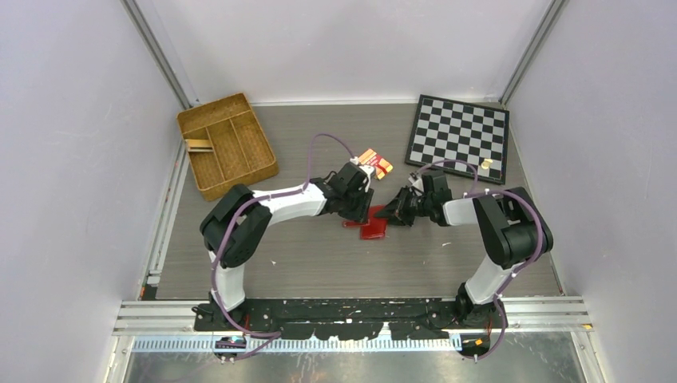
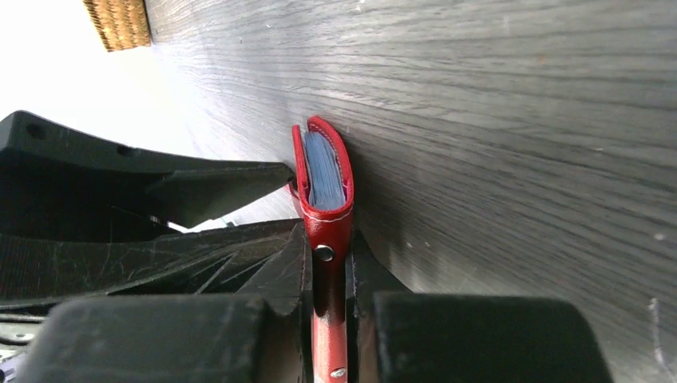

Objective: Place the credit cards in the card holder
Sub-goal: Turn over the card holder at the center of the board.

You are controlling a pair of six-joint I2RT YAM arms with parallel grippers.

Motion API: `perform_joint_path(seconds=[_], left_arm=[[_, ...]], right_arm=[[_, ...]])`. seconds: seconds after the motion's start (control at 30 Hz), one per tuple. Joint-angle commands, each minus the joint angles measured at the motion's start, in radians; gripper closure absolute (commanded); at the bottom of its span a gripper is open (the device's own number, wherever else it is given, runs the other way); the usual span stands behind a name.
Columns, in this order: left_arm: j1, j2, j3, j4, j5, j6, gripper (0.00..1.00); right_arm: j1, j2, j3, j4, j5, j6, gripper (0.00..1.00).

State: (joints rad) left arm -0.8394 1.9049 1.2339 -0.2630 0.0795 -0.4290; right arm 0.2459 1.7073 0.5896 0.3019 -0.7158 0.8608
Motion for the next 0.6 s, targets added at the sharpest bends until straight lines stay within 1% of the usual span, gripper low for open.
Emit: perform_joint_path(seconds=[0.0,0.03,0.13,0.2,0.3,0.4,0.47,0.57], left_arm=[[0.031,-0.064,-0.057,0.013,0.011,-0.019,0.53],[0.045,-0.098,-0.073,0.016,0.010,-0.024,0.49],[0.087,-0.216,-0.129,0.019,0.013,-0.039,0.38],[0.117,-0.294,-0.161,0.003,0.020,-0.040,0.33],[0.161,-0.398,-0.200,-0.040,0.025,-0.026,0.29],[0.208,-0.480,-0.237,-0.084,0.042,-0.017,0.26],[0.237,-0.535,-0.262,-0.100,0.061,-0.012,0.24],[0.269,-0.595,-0.302,-0.109,0.082,-0.003,0.22]], right_arm=[[0.018,-0.104,0.095,-0.253,0.123,-0.068,0.97],[0.018,-0.138,0.132,-0.379,0.157,-0.114,0.99],[0.020,-0.233,0.261,-0.692,0.345,-0.243,1.00],[0.028,-0.265,0.357,-0.864,0.461,-0.311,0.99],[0.063,-0.263,0.491,-1.090,0.648,-0.379,0.99],[0.144,-0.226,0.604,-1.273,0.925,-0.371,0.99],[0.222,-0.197,0.656,-1.352,1.072,-0.338,0.99],[0.292,-0.145,0.703,-1.400,1.185,-0.270,1.00]])
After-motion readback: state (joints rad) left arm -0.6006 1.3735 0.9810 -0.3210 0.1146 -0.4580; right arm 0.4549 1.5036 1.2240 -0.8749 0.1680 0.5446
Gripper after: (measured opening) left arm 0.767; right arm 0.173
